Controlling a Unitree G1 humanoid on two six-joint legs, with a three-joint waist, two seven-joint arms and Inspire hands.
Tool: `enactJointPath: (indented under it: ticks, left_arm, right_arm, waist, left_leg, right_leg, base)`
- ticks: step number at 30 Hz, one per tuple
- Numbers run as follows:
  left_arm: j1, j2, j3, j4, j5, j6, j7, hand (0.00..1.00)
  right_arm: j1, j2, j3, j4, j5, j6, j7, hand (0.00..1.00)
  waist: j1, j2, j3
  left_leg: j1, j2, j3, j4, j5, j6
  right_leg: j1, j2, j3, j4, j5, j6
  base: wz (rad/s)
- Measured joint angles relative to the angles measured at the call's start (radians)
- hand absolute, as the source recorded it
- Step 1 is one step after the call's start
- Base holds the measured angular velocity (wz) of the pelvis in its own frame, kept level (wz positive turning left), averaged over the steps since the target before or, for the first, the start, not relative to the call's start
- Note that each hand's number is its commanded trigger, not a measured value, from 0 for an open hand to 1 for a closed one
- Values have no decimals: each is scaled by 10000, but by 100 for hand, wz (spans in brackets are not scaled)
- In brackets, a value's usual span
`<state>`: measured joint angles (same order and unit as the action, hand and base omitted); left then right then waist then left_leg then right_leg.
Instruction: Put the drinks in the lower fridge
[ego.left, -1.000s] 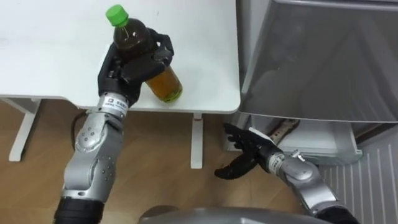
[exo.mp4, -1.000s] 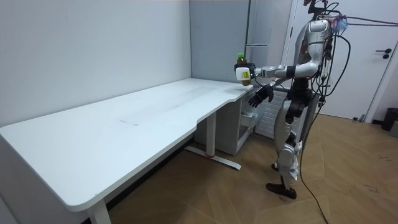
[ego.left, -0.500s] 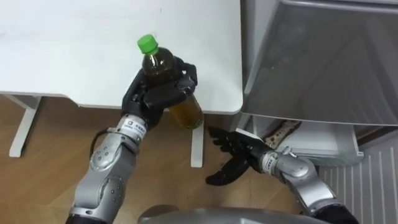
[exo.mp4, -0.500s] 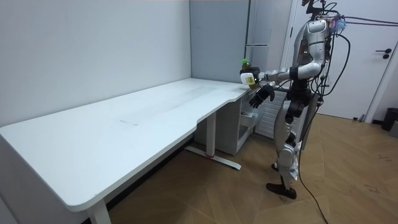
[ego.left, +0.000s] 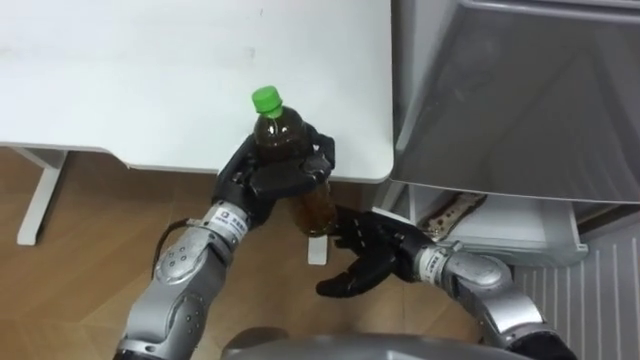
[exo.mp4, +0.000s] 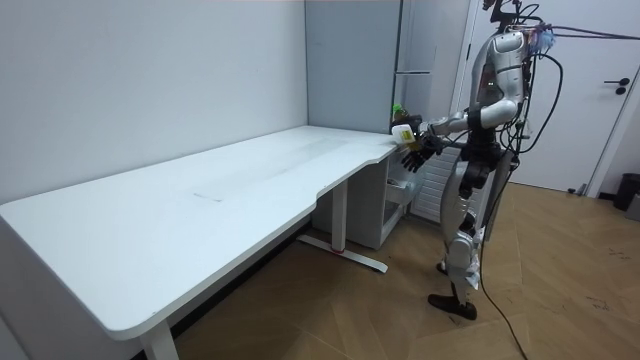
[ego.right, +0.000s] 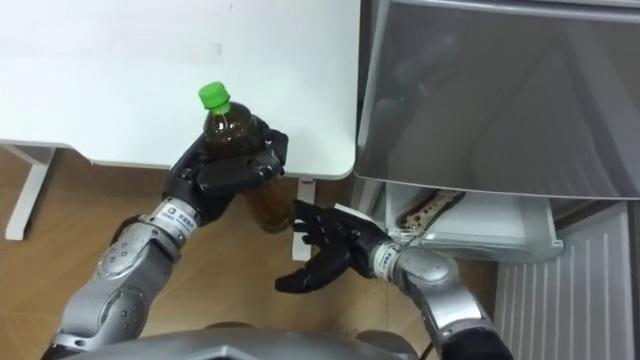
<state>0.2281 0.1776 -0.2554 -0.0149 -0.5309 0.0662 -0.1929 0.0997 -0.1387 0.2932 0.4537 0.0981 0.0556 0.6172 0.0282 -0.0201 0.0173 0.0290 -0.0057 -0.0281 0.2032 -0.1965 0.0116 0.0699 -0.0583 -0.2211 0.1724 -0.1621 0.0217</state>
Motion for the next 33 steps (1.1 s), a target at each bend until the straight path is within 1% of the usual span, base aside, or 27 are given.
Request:
enactJointPath:
  ticks: [2,6,8,11,13,15,17,20,24,25,26,27,28,29,30,33]
  left_arm:
    - [-1,12,-131,216,1,-8,-222,100]
    - [3,34,-412,768,56,29,-362,100]
    - [-4,73,-598,902,269,140,-364,100]
    - [-16,92,-713,972,674,151,-373,100]
    - [-36,111,-748,971,856,148,-393,100]
    - [-42,195,-852,972,1126,147,-389,100]
    - [-42,320,-1048,972,1141,147,-388,100]
    - [-43,352,-1162,972,1309,145,-390,100]
    - [-46,384,-1290,972,1332,145,-390,100]
    - [-46,399,-1316,972,1332,145,-391,100]
    - [-46,411,-1330,972,1331,145,-394,100]
    - [-48,417,-1338,972,1331,145,-395,100]
    - [-60,436,-1386,972,1331,145,-396,100]
    - [-80,451,-1414,972,1331,145,-408,100]
    - [-84,451,-1437,972,1338,144,-428,100]
    - [-89,439,-1477,969,1616,97,-549,100]
  right_arm:
    - [6,25,20,87,252,0,63,0]
    - [18,69,157,159,603,34,76,0]
    - [24,53,421,186,1311,107,67,0]
    - [19,32,783,183,1949,106,55,0]
    - [15,-2,809,246,2164,105,58,0]
    - [-20,-90,949,246,2316,94,71,0]
    - [-29,-165,1091,258,2530,93,69,0]
    - [-29,-230,1209,259,2540,93,58,0]
    - [-27,-302,1316,257,2591,93,53,0]
    - [-28,-311,1344,256,2591,93,53,9]
    - [-27,-317,1360,256,2592,93,53,35]
    - [-28,-317,1369,256,2602,93,53,52]
    - [-27,-327,1389,257,2652,93,47,66]
    - [-28,-346,1403,258,2720,93,38,89]
    - [-27,-353,1410,258,2767,93,28,100]
    - [-26,-355,1471,266,2844,93,-141,100]
  waist:
    - [24,0,-8]
    - [-1,-3,-8]
    - [-44,-2,-7]
    - [-48,12,-3]
    - [-64,39,7]
    - [-71,48,3]
    - [-88,74,15]
    - [-116,116,28]
    - [-193,167,13]
    - [-209,182,3]
    - [-214,190,-2]
    - [-215,191,-2]
    - [-216,189,-2]
    - [-215,189,-2]
    - [-216,186,-1]
    - [-202,158,11]
  left_leg:
    - [10,0,18,14,0,1]
    - [7,6,28,21,0,1]
    - [-10,6,16,22,-1,0]
    - [-20,10,16,17,-1,-1]
    - [-25,4,21,14,-2,0]
    - [-23,4,22,12,-2,0]
    - [-23,3,21,10,-2,0]
    - [-22,3,22,11,-2,0]
    - [-14,4,23,10,-2,0]
    - [-11,4,23,7,-2,0]
    - [-8,4,28,6,-2,0]
    - [-6,4,31,6,-2,0]
    - [-1,4,36,8,-2,0]
    - [3,4,39,10,-2,0]
    - [10,4,47,6,-2,0]
    - [52,21,120,-13,-2,0]
  right_leg:
    - [7,-4,1,13,1,0]
    - [0,-2,1,25,3,-4]
    - [-12,1,10,24,4,-5]
    - [-27,5,12,22,5,-7]
    - [-33,-1,18,19,5,-7]
    - [-33,-2,17,20,5,-7]
    - [-34,-1,20,19,5,-6]
    - [-33,-1,20,22,5,-7]
    - [-30,1,23,31,5,-7]
    - [-30,1,24,33,5,-7]
    - [-30,1,29,34,5,-7]
    - [-30,1,29,36,5,-6]
    - [-30,1,28,43,5,-7]
    - [-33,-1,28,54,5,-6]
    - [-37,-2,19,60,5,-6]
    - [-74,-3,30,129,4,-4]
  base:
    - [0]
    - [0]
    - [0]
    - [0]
    - [0]
    - [0]
    - [0]
    - [0]
    - [0]
    - [0]
    - [0]
    - [0]
    - [0]
    - [0]
    - [0]
    - [-6]
